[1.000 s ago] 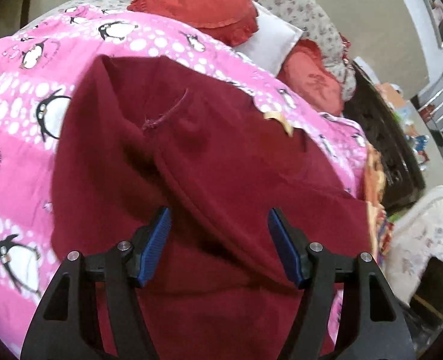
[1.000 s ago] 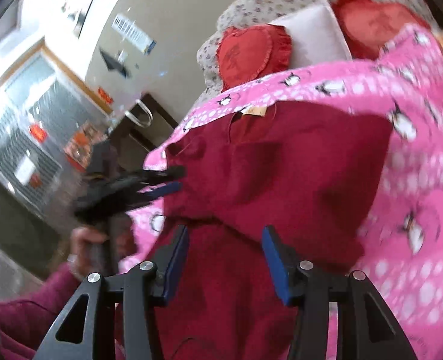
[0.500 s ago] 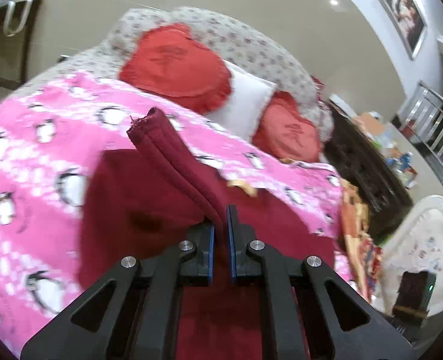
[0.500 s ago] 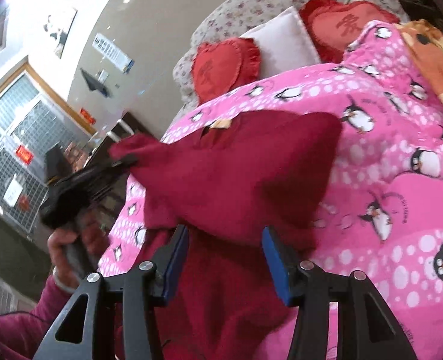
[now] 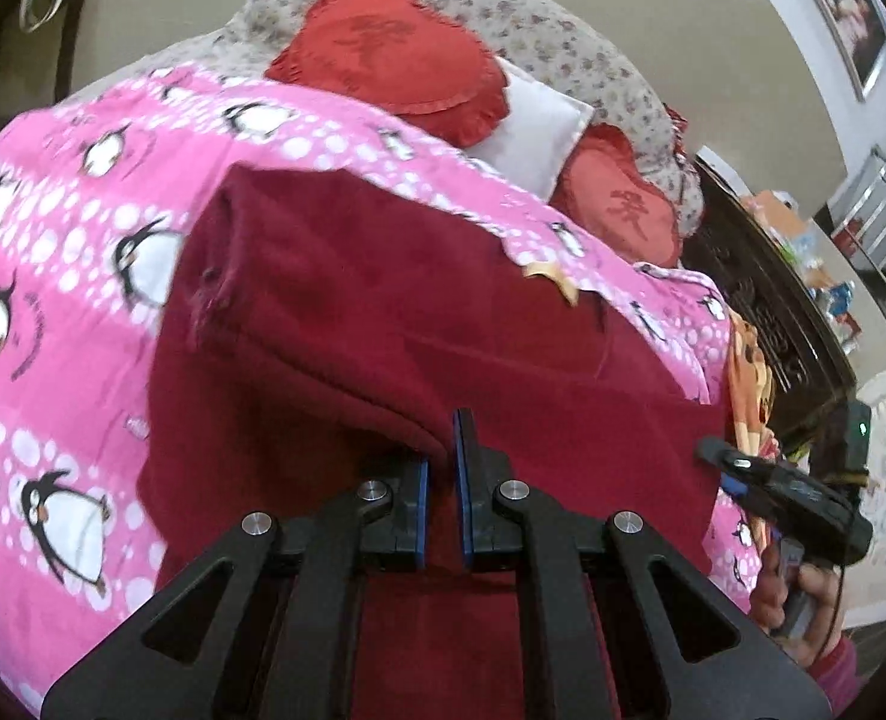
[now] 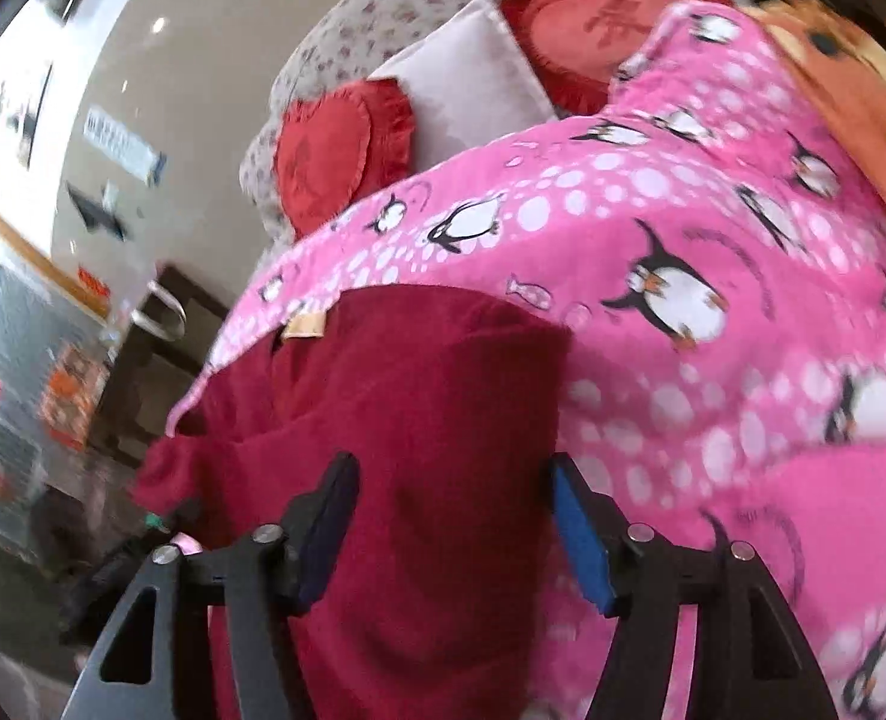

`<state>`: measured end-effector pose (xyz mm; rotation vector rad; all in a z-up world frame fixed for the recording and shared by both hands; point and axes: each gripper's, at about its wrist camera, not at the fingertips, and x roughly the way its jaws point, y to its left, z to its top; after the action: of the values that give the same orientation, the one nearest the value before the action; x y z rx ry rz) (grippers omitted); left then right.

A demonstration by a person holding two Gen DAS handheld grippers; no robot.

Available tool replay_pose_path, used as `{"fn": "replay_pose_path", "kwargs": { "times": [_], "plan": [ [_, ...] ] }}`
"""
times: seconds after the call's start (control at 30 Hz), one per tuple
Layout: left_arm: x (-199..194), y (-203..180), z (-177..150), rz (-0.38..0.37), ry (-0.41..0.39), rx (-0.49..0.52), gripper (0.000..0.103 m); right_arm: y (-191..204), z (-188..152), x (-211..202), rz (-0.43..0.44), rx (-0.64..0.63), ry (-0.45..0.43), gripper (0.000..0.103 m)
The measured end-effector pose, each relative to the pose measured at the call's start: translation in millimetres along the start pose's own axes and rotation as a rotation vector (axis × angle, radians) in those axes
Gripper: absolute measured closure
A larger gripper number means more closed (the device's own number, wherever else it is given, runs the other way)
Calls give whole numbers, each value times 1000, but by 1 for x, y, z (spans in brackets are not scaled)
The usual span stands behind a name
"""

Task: Fold small clothes

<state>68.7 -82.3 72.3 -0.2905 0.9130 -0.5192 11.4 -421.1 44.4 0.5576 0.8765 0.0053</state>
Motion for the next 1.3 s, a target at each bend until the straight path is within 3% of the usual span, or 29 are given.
{"fn": "replay_pose_path", "kwargs": {
  "times": [0.07, 0.17, 0.23, 0.3, 0.33, 0.37, 0.4, 0.47, 0.6, 0.67, 0.7, 0.77, 0.8, 0.9, 1.07, 1.13, 1.23, 1.3],
  "plan": [
    [-2, -6, 2, -13, -8, 19, 97, 4, 6, -4, -53, -55, -20, 91],
    [0, -6, 1, -20, -15, 40, 97, -1, 17, -11, -99, -83, -55, 95],
    [14, 0, -6, 33, 38, 33, 96, -7, 17, 3, -187, -105, -37, 95],
    [32, 14, -14, 91, 146, 0, 92, -9, 14, 7, -175, -95, -20, 95],
    [34, 19, -17, 90, 160, -15, 86, -11, 13, 2, -164, -82, -32, 94],
    [30, 26, -19, 70, 155, -39, 86, -12, 13, -5, -148, -68, -42, 89],
    [25, 29, -20, 64, 144, -42, 83, -13, 9, -19, -133, -46, -54, 76],
    [12, 34, -20, 66, 114, -33, 78, -11, 0, -38, -117, -44, -67, 70],
    [-4, 46, -18, 71, 85, -67, 64, 21, -31, -52, -55, -168, -7, 70],
    [-9, 52, -19, 75, 83, -104, 64, 36, -47, -43, -58, -235, 38, 70],
    [-10, 52, -22, 80, 85, -110, 64, 41, -58, -32, -96, -291, 74, 70],
    [-16, 56, -24, 89, 86, -115, 64, 36, -72, -9, -258, -359, 123, 70],
    [-19, 56, -25, 92, 85, -110, 64, 27, -76, 0, -312, -357, 146, 70],
    [-28, 53, -24, 117, 78, -74, 64, 18, -73, -19, -241, -256, 122, 70],
    [-25, 56, -21, 128, 75, -71, 57, 23, -71, -50, -228, -240, 62, 70],
    [-19, 59, -24, 117, 101, -103, 57, 23, -74, -45, -199, -234, 83, 70],
    [-20, 58, -33, 125, 111, -113, 57, 16, -83, -14, -268, -251, 167, 70],
    [-25, 56, -40, 107, 147, -100, 57, 10, -87, -14, -254, -212, 184, 69]
  ]
}}
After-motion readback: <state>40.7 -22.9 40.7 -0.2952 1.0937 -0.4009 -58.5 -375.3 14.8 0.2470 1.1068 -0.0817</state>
